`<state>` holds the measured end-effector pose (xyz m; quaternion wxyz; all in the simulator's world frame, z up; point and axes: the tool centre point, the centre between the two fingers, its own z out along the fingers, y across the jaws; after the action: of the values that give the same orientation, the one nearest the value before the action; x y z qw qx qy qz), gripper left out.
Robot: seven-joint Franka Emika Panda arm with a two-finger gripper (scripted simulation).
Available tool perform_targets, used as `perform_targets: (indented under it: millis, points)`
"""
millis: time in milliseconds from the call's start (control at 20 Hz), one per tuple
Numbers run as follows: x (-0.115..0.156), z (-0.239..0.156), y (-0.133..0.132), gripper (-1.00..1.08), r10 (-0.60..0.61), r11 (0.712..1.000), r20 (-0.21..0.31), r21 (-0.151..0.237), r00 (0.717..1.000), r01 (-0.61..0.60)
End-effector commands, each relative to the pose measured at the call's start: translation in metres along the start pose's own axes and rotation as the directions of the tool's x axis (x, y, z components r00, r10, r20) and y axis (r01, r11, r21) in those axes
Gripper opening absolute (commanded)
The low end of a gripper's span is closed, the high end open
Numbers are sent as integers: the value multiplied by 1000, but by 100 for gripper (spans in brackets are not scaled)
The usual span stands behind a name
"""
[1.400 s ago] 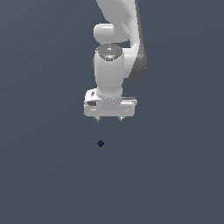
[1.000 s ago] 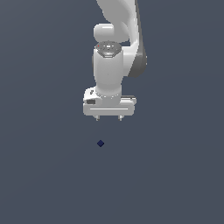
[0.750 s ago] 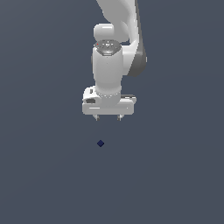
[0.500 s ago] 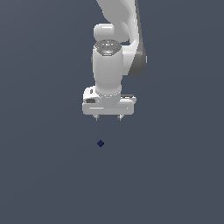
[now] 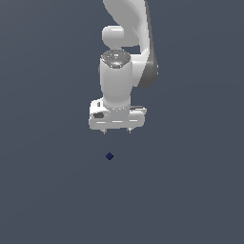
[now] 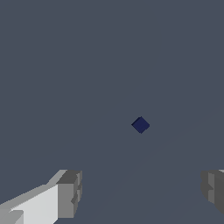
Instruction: Pick up the object and move it to a goal position.
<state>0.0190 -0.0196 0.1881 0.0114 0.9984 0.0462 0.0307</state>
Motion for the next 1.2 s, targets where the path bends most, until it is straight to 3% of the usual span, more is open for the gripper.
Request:
perform_targets:
  millis: [0,300,550,1150]
  points:
    - [2,6,2,100,-38,999,4,-1,999,38]
    - [7,27,10,100,-166,986,16,0,986,166]
    - [12,48,17,100,-291,957,26,6,956,291]
    - [19,98,34,100,-559,829,35,38,828,558]
